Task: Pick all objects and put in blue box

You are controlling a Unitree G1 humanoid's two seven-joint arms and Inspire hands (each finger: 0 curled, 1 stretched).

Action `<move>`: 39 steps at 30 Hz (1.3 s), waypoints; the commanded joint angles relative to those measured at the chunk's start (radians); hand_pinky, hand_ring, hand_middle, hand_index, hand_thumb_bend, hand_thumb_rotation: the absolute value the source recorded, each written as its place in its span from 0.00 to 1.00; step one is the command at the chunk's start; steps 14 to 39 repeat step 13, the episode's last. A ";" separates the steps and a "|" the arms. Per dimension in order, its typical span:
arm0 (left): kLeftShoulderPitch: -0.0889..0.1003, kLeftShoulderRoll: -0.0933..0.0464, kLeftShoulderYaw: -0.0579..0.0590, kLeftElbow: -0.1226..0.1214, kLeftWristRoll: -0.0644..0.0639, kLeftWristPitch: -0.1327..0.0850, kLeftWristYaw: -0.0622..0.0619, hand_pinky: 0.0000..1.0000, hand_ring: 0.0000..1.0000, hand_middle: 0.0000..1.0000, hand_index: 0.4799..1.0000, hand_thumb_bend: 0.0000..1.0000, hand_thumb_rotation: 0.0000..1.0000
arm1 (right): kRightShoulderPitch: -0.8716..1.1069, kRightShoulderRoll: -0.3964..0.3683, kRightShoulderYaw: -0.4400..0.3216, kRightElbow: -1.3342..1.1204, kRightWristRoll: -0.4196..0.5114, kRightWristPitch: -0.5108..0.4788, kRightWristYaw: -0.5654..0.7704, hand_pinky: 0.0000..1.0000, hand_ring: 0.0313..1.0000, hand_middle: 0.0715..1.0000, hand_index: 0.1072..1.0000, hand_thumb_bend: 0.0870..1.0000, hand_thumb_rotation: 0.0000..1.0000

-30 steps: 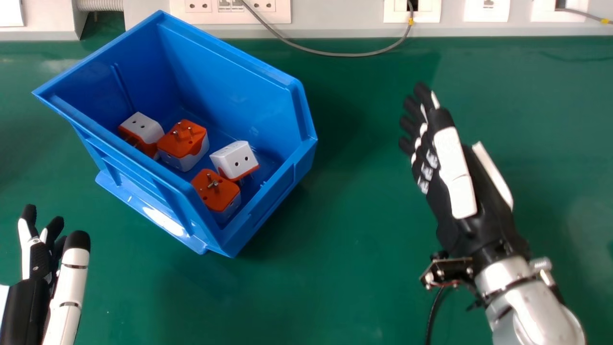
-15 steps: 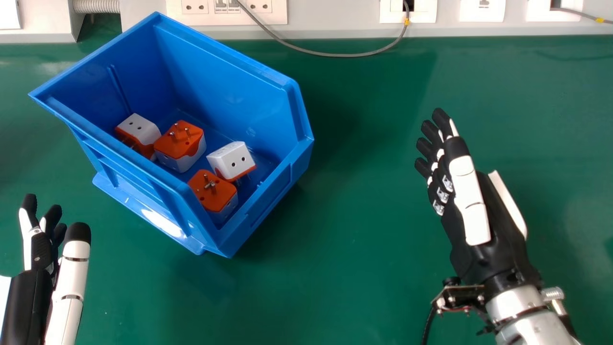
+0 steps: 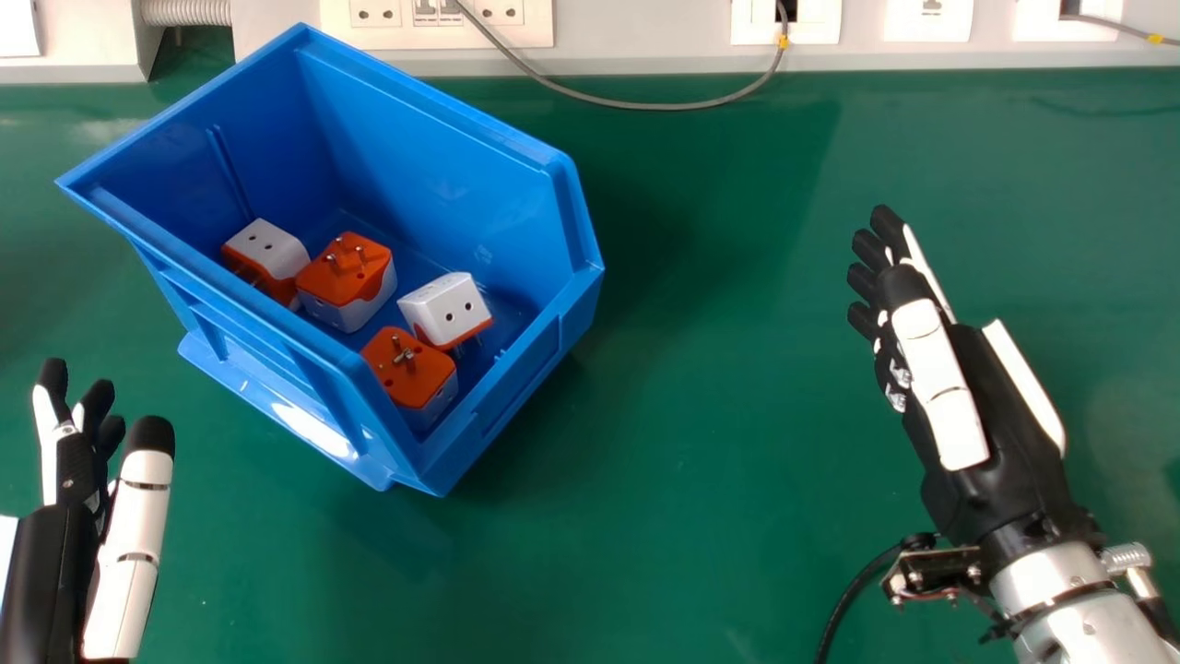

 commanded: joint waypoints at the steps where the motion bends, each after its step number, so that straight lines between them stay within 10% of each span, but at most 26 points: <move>1: 0.003 0.005 0.012 -0.015 -0.010 0.002 0.004 0.90 0.98 0.99 1.00 0.41 0.96 | 0.000 0.000 0.005 -0.050 -0.002 0.004 -0.005 1.00 1.00 1.00 1.00 0.30 1.00; 9: -0.004 0.015 0.009 0.035 0.005 -0.005 0.006 0.90 0.97 0.99 1.00 0.43 0.95 | -0.003 0.011 -0.003 -0.104 0.002 0.063 -0.030 1.00 1.00 1.00 1.00 0.27 1.00; 13: -0.012 0.032 0.010 0.040 0.034 -0.001 0.011 0.90 0.97 0.98 1.00 0.44 0.95 | -0.008 0.019 0.010 -0.109 -0.008 0.081 -0.044 1.00 1.00 1.00 1.00 0.26 1.00; 39: -0.012 0.032 0.010 0.040 0.034 -0.001 0.011 0.90 0.97 0.98 1.00 0.44 0.95 | -0.008 0.019 0.010 -0.109 -0.008 0.081 -0.044 1.00 1.00 1.00 1.00 0.26 1.00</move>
